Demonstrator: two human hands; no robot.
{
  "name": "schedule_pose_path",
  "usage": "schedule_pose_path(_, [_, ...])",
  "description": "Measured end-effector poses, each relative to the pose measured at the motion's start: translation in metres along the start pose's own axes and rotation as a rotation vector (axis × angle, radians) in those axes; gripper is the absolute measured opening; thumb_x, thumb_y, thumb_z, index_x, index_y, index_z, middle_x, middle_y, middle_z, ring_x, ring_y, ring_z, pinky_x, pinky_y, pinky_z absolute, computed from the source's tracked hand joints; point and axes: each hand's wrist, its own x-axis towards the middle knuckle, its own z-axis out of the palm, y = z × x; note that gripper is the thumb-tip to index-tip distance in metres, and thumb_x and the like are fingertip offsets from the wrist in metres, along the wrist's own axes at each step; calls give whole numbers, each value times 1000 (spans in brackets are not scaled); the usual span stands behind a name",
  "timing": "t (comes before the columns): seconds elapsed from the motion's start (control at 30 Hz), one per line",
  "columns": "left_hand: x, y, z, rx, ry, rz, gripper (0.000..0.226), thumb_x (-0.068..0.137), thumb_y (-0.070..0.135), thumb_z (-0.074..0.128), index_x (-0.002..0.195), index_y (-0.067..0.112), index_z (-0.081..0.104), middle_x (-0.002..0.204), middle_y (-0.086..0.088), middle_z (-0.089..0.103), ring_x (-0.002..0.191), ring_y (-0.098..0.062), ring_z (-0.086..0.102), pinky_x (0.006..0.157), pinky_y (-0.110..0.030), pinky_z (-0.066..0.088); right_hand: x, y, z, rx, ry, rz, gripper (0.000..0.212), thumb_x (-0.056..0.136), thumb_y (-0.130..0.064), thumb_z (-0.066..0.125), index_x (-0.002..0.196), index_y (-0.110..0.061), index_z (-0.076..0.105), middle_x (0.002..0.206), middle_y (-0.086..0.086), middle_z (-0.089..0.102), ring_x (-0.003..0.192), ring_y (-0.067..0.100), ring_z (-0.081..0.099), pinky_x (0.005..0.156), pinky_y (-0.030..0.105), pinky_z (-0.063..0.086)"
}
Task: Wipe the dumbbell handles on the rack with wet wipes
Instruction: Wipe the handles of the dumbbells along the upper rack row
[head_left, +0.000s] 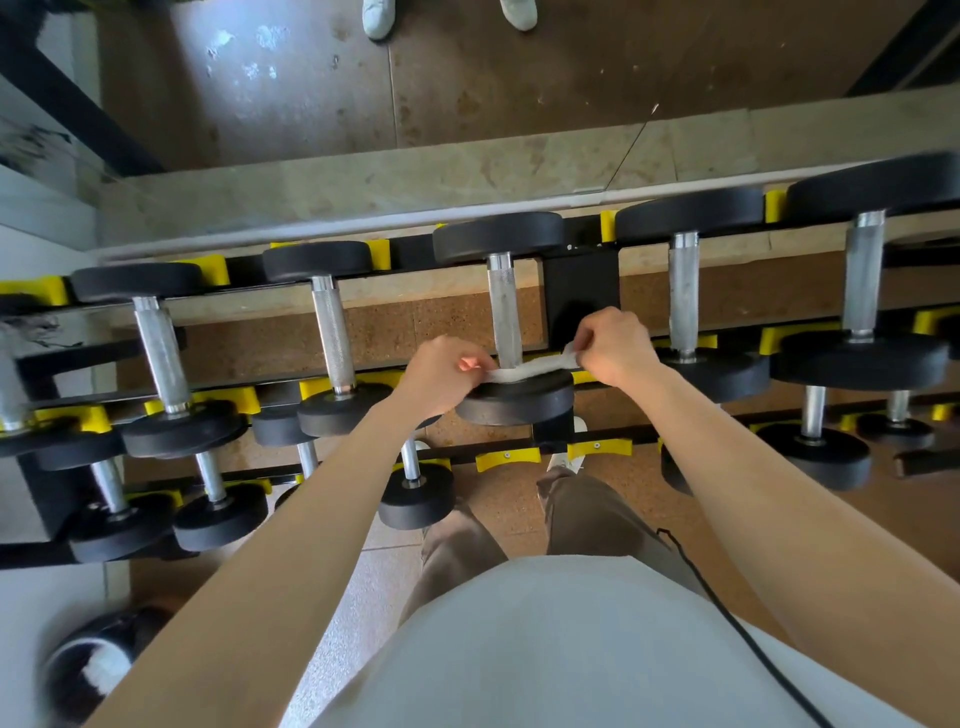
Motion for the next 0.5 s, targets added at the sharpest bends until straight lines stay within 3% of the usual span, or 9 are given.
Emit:
schedule_pose_path(0.07, [0,-1,2,41,31,-29,23,98,10,61,112,21,75,111,0,71,99,-16,65,82,-28,54,-1,-1,0,26,-2,-3,15,88,-11,69,100,-21,71,104,3,70,91,18,65,78,31,55])
schedule_pose_path(0.17, [-3,-17,-3,137,237,-238,24,100,12,53,116,18,70,110,-8,71,99,-26,68,81,-34,54,-6,-17,3,159,-108,-140,15,91,-14,69,104,-20,71,104,-2,69,92,12,63,82,27,52])
schedule_pose_path(0.23, [-2,-20,-9,76,289,-279,23,100,14,52,116,14,69,109,-10,70,98,-28,66,79,-33,50,-13,-27,5,258,-85,-204,14,91,-13,69,103,-19,73,100,-6,69,91,8,62,86,28,53])
schedule_pose_path(0.37, [-2,12,-23,-391,200,-197,14,99,14,53,102,14,66,95,-3,63,90,-18,56,80,-30,41,-22,-31,1,328,40,-256,29,87,-11,71,115,-20,70,112,-5,68,102,8,60,90,25,50])
schedule_pose_path(0.5, [-11,44,-37,-556,119,2,22,99,6,49,84,14,62,87,-5,60,83,-8,54,82,-24,42,-31,-40,-4,320,93,-418,53,79,-20,80,129,-20,61,120,-2,60,106,12,50,93,25,41])
